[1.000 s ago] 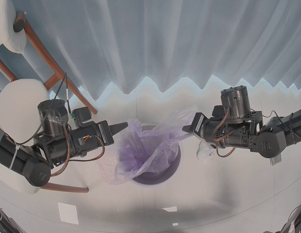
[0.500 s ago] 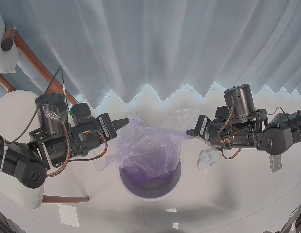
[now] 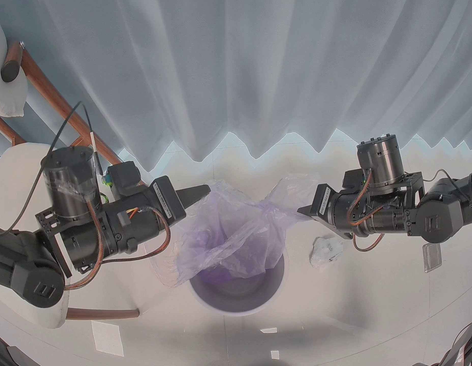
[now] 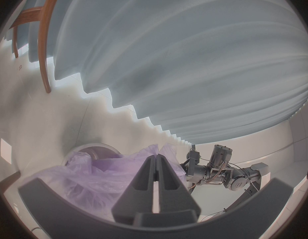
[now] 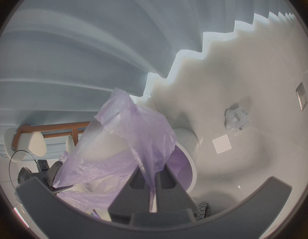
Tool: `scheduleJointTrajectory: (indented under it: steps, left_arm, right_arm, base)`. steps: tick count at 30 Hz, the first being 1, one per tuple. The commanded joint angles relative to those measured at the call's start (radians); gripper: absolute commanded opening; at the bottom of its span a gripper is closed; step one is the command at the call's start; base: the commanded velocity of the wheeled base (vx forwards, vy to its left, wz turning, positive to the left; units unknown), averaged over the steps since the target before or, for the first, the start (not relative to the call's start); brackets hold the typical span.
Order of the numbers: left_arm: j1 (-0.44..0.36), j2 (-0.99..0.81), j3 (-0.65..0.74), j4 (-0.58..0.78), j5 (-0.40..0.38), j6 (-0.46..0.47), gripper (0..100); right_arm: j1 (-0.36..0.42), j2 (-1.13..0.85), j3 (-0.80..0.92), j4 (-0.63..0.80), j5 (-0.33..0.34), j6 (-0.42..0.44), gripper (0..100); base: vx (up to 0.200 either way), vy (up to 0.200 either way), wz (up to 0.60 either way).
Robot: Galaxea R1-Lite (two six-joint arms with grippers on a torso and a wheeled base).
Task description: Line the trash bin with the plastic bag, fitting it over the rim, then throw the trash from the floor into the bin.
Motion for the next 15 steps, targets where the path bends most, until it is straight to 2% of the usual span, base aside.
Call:
scheduleJointTrajectory:
  steps: [1,3,4,5,7,14,15]
  left_arm:
    - [-0.01,0.014,-0.158,0.154,0.011,0.01,0]
    - [-0.012,0.019,-0.238,0.293,0.011,0.013,0]
    - [-0.012,0.019,-0.249,0.312,0.011,0.013,0]
    - [-0.01,0.028,-0.301,0.411,0.012,0.013,0]
    - [-0.009,0.042,-0.336,0.496,0.02,0.013,0]
    - [-0.004,0.109,-0.353,0.537,0.078,0.013,0]
    - [-0.001,0.152,-0.365,0.537,0.118,0.011,0]
  right_arm:
    - [-0.043,0.013,-0.064,0.033,0.033,-0.001,0]
    - [-0.058,0.022,-0.102,0.072,0.04,-0.002,0]
    - [-0.058,0.024,-0.107,0.076,0.044,-0.002,0]
    - [-0.066,0.031,-0.131,0.108,0.056,-0.002,0]
    - [-0.086,0.048,-0.159,0.147,0.071,-0.008,0]
    - [-0.124,0.131,-0.208,0.168,0.076,-0.065,0]
    - [-0.135,0.172,-0.225,0.168,0.076,-0.084,0]
  base:
    - [0.0,0.0,0.0]
    - [0.0,0.0,0.0]
    - [0.0,0.0,0.0]
    - [0.0,0.0,0.0]
    - [0.0,0.0,0.0]
    - [0.0,0.0,0.0]
    - [0.0,0.0,0.0]
